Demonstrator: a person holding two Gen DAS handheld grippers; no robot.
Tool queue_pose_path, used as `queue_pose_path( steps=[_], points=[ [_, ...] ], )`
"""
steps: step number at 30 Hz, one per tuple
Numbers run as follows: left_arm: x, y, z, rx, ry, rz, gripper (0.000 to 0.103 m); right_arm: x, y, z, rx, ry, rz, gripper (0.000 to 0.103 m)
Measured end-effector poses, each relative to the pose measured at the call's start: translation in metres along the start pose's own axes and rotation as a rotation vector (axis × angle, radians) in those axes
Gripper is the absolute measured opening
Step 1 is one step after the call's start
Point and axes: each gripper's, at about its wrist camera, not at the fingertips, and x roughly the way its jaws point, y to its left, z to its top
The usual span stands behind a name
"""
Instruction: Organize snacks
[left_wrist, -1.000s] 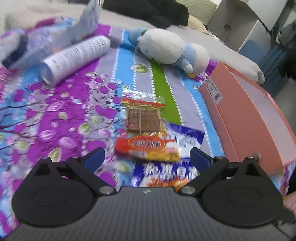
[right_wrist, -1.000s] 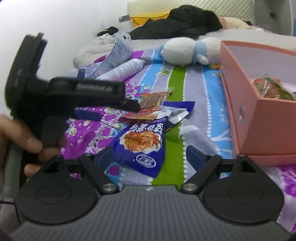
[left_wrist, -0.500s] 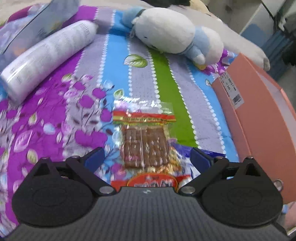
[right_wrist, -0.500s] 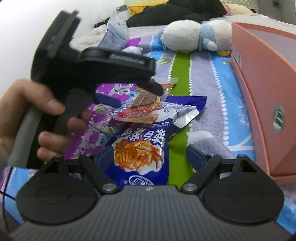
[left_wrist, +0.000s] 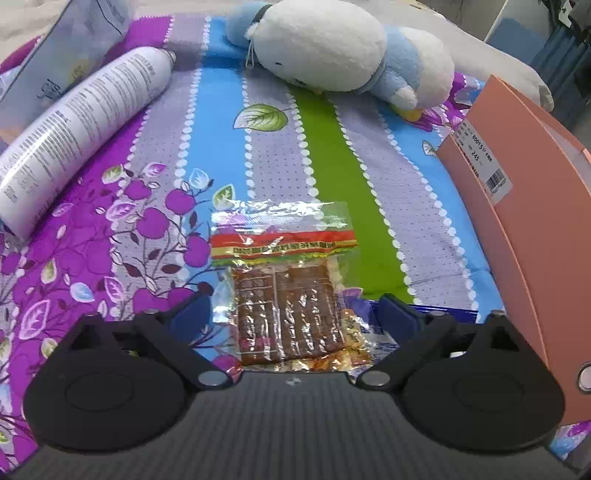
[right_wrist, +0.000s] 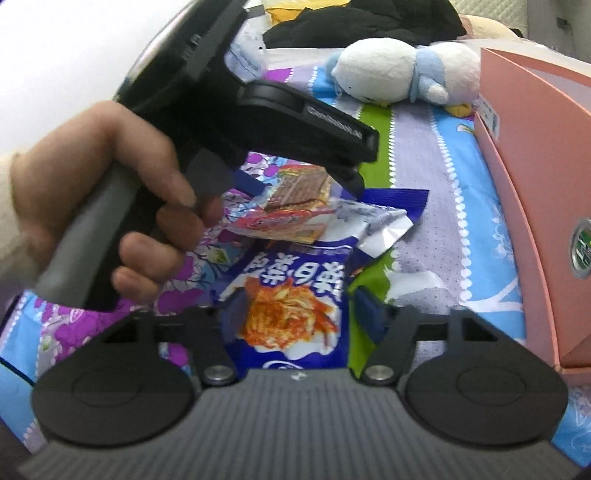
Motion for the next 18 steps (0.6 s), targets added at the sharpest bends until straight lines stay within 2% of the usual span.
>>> queue_pose_path(
  steps=[2,3,6,11,18],
  points=[
    [-0.003,0.003,-0.001,-0.002,-0.008,0.004,0.089,-0.004,0.0,0.001,-0.004,-0.001,0.0,0.046],
    [-0.004,0.005,-0.001,-0.008,-0.013,-0.003,0.088,-0.006,-0.001,0.002,-0.001,0.0,0.0,0.038],
    [-0.011,0.009,-0.003,-0.017,-0.023,0.009,0.077,-0.012,-0.005,0.003,-0.005,-0.003,-0.004,0.027],
    [-0.027,0.008,-0.013,-0.027,-0.04,-0.02,0.056,-0.023,-0.008,0.001,-0.004,0.0,-0.004,0.02],
    [-0.054,0.006,-0.036,-0.067,-0.053,-0.064,0.051,-0.043,-0.009,-0.005,-0.009,-0.003,-0.006,0.015]
  ],
)
